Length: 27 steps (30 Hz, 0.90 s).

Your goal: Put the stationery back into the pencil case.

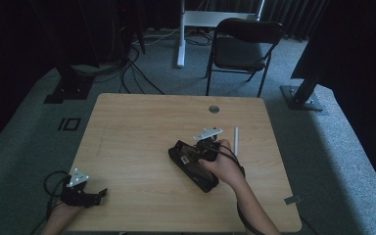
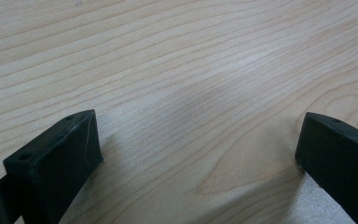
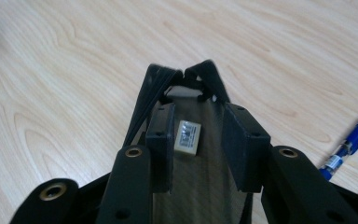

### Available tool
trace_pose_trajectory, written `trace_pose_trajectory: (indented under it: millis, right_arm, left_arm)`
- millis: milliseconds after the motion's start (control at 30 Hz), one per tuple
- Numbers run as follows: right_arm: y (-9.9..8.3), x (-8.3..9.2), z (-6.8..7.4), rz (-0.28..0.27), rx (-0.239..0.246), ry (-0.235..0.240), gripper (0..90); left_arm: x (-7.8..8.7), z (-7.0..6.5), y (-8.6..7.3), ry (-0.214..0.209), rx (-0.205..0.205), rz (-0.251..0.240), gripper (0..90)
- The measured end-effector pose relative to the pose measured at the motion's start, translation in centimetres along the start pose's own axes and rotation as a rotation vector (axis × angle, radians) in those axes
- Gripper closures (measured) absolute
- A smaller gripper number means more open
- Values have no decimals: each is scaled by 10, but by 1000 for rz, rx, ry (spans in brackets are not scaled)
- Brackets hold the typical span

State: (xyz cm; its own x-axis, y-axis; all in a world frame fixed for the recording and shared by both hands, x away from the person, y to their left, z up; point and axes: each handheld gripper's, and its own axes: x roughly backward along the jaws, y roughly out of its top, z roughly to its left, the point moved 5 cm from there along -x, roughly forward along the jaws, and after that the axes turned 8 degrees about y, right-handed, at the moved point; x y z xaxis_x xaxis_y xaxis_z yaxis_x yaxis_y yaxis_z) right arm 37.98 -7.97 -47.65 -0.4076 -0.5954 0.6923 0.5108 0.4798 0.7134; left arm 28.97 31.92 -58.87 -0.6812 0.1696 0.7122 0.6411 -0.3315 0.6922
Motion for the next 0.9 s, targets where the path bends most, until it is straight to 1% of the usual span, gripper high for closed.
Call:
trace_pose_trajectory:
  millis: [133, 233, 400, 567, 733, 900]
  right_arm:
    - [1, 4, -4, -35, -19, -15, 642]
    - [2, 7, -9, -62, -33, -35, 641]
    - [2, 12, -19, -111, -78, -75, 641]
    - [0, 15, -28, -130, -102, -115, 642]
    - [-4, 18, -40, -147, -137, -168, 641]
    - [-10, 20, -52, -157, -173, -204, 640]
  left_arm:
    - [0, 0, 0, 0, 0, 0, 2]
    - [0, 0, 0, 0, -1, 1, 1]
    - [0, 0, 0, 0, -1, 0, 1]
    - [0, 0, 0, 0, -1, 1, 2]
    - [0, 0, 0, 0, 0, 0, 2]
    - [0, 0, 0, 0, 0, 0, 2]
